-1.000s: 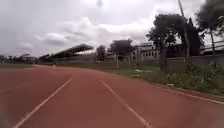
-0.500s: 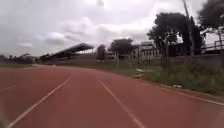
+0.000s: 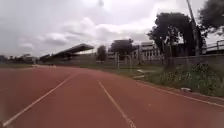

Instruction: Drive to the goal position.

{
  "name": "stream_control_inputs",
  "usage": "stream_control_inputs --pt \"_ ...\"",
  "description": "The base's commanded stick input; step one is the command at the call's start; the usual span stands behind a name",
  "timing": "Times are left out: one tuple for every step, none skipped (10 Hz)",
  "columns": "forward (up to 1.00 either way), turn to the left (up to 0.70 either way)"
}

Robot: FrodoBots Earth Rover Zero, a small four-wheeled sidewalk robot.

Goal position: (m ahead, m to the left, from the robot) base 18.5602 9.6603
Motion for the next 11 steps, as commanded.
stream_control_inputs --pt "0.7 0.0" --pt "0.7 0.0" --pt "0.7 0.0" --pt "0.7 0.0" --pt "0.7 0.08" --pt "0.7 0.13" --pt "0.7 0.09" --pt "0.7 0.0" --pt "0.7 0.0" --pt "0.7 0.0" --pt "0.7 0.0"
